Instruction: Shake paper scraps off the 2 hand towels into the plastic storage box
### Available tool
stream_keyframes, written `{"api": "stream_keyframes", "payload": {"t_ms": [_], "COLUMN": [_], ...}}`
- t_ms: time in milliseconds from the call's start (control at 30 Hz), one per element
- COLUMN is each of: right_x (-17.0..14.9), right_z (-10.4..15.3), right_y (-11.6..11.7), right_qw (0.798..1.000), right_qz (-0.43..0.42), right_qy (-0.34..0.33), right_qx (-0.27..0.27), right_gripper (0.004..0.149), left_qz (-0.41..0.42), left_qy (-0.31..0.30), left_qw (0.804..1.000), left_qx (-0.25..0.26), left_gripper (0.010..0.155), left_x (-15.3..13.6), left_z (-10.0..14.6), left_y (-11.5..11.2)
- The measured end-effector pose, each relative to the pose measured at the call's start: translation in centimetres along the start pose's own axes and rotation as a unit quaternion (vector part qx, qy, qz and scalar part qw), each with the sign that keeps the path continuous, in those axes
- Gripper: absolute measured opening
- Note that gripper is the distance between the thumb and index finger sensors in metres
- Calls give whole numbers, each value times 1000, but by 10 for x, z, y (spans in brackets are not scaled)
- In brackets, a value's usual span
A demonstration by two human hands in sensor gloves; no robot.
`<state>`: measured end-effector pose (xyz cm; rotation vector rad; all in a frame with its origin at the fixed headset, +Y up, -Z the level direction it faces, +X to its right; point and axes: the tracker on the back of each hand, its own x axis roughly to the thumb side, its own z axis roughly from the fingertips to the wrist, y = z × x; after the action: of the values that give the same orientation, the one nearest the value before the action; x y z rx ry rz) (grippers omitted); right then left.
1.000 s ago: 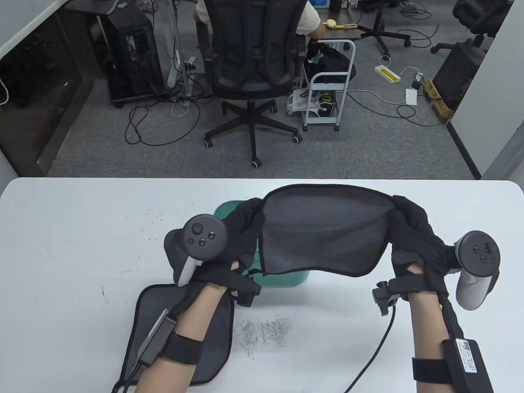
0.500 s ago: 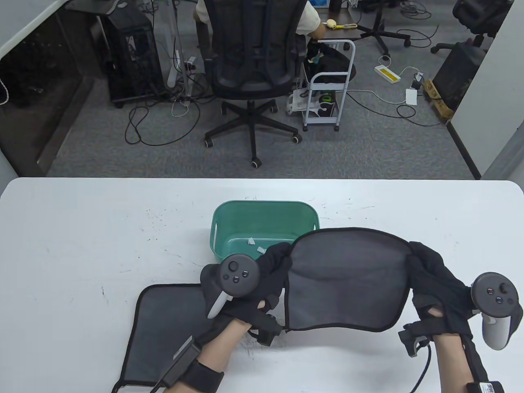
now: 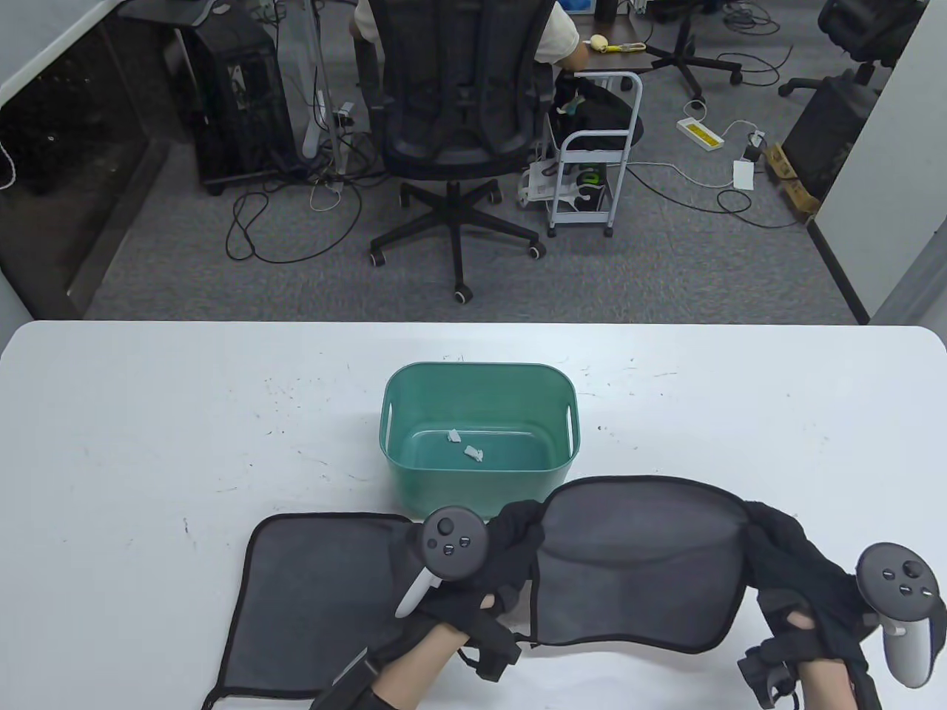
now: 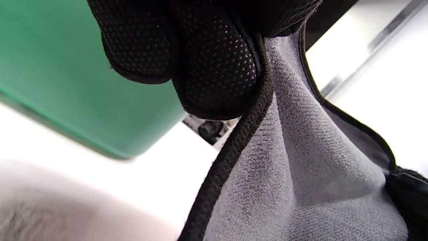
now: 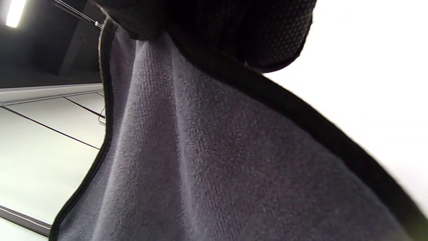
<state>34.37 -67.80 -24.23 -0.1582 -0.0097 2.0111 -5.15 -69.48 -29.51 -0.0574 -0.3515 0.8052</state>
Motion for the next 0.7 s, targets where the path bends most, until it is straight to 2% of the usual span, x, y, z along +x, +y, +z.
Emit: {"api": "stream_keyframes", "payload": {"t_ms": [133, 267, 433, 600, 700], "right_x": [-8, -27, -55, -61, -63], "right_z": [14, 16, -5, -26, -34], "right_y": [-4, 5, 32, 49, 53], "right_qw": [1000, 998, 992, 988, 987], "right_qz": [-9, 12, 45, 68, 73], "right_qy": [13, 52, 107, 132, 144], "right_qx": [20, 35, 44, 33, 28], "right_gripper": [40, 40, 40, 40, 40], "left_qz": [47, 40, -6, -97, -123], "left_qy": [14, 44, 95, 112, 120], "left_qw": [998, 997, 993, 988, 984], "left_qx": [-34, -53, -69, -46, -43], "left_gripper": [41, 41, 41, 41, 41], "left_x": [-1, -14, -37, -42, -43], "left_z": [13, 17, 4, -10, -14], "left_y": [-11, -31, -61, -75, -80]}}
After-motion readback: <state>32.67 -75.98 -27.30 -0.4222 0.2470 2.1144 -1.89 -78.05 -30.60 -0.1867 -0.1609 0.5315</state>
